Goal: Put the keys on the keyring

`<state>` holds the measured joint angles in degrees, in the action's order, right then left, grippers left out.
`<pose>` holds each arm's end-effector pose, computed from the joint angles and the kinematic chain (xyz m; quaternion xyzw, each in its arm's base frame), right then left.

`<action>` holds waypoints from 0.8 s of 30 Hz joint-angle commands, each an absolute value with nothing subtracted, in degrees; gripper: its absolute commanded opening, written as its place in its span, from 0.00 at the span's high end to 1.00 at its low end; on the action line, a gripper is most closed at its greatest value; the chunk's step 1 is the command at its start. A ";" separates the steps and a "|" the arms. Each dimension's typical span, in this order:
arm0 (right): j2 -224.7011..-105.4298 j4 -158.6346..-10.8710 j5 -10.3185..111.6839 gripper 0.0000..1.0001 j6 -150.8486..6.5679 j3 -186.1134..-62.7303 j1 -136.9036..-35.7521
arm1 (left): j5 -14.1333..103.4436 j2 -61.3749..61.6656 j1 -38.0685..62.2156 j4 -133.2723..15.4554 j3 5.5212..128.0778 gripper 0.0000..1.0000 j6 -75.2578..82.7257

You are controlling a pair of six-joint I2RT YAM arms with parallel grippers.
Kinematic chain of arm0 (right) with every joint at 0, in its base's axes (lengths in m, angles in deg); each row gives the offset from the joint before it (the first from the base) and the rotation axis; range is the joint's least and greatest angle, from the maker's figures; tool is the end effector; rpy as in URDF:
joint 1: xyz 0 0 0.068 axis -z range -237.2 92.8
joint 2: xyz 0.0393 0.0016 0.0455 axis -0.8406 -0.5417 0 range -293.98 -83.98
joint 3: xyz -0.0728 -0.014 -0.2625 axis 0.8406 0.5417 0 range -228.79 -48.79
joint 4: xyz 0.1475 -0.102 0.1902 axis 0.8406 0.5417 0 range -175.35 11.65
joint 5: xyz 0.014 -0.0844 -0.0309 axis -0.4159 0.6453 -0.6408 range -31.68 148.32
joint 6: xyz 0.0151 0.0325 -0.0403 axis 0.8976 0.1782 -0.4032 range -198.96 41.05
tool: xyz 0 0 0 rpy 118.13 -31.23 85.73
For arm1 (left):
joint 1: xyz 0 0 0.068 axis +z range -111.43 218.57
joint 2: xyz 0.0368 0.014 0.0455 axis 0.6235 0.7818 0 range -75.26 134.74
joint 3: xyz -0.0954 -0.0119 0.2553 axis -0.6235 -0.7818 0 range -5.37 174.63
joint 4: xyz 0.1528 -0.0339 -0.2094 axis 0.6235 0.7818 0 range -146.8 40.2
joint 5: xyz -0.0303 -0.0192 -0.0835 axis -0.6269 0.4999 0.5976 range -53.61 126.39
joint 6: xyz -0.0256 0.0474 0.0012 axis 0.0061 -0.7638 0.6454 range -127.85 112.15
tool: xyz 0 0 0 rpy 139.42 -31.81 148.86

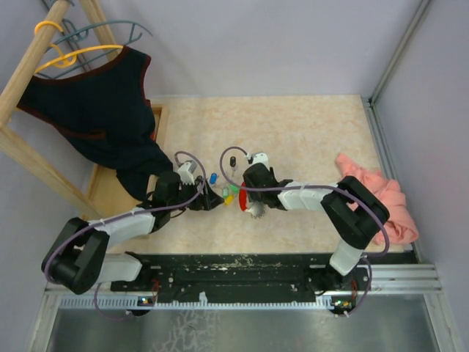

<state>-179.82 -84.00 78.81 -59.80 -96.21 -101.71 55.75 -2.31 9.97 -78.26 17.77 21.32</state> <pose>0.2396 0.2179 0.1507 -0.1431 0.9149 0.0367 0.3757 0.2061 -0.1259 0.1665 0.0820 0.8469 -0.3704 0.3725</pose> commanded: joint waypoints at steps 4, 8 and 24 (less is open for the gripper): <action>-179.83 -83.36 82.25 0.59 -57.93 -95.02 -100.77 | 56.99 1.63 8.17 -80.97 18.33 0.15 23.06; -173.55 -84.30 80.42 0.63 -58.03 -90.92 -98.10 | 57.76 4.26 6.82 -81.59 19.49 0.21 23.80; -156.85 -93.09 67.34 0.71 -64.13 -81.38 -96.49 | 68.55 11.13 4.40 -93.29 23.62 0.24 30.61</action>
<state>-159.84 -87.00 71.08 -63.10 -81.32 -96.45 63.46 9.01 5.16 -86.85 21.13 27.49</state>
